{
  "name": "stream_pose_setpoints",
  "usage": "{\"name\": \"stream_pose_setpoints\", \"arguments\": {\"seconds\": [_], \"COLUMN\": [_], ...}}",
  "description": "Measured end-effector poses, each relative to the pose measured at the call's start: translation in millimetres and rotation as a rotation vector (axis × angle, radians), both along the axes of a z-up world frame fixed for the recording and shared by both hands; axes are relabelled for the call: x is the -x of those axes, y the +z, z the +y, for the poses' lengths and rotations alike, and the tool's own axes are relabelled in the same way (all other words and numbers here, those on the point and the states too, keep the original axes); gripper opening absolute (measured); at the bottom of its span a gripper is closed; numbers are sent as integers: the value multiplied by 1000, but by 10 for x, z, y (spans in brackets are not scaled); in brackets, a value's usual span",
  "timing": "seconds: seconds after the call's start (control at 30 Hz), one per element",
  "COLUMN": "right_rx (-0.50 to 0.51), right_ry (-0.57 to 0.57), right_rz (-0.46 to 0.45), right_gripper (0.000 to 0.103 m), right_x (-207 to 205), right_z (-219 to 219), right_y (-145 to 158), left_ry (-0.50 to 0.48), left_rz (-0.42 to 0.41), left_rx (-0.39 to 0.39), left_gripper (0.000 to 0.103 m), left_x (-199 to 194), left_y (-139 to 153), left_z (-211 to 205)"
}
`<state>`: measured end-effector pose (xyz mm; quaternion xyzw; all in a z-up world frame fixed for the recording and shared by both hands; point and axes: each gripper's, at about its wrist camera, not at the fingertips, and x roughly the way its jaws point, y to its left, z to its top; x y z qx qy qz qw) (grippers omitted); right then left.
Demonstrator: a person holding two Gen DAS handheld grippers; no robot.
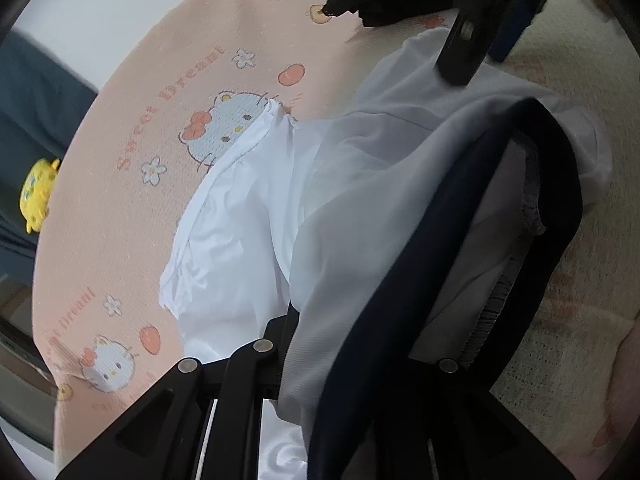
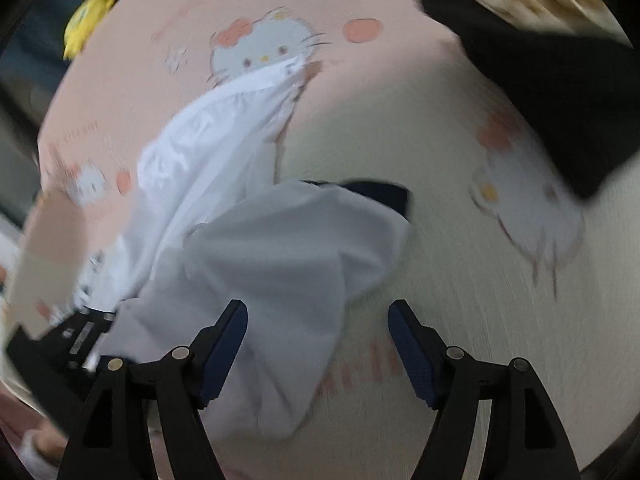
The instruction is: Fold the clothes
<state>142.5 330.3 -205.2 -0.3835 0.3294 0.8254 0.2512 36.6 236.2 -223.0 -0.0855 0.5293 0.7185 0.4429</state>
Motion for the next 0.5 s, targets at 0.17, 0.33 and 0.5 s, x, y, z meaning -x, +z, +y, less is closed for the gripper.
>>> {"name": "stream_pose_setpoints", "arguments": {"seconds": [0.17,0.33,0.5], "right_rx": [-164,-340,-405], "right_ry": [158,227,123], "right_rz": [-112,-219,-296], "right_gripper": [72,43,5], "right_x": [400,548,499], "right_z": [-179,-377,-367], "right_y": [-13,-52,33], "left_ry": [-12,-32,-61], "left_rz": [22,48,115], "left_rx": [8,16,43], "left_gripper": [10,10,11], "left_x": [-23,-45,-119], "left_y": [-31,-52,-79], "left_z": [-7,-12,-32]}}
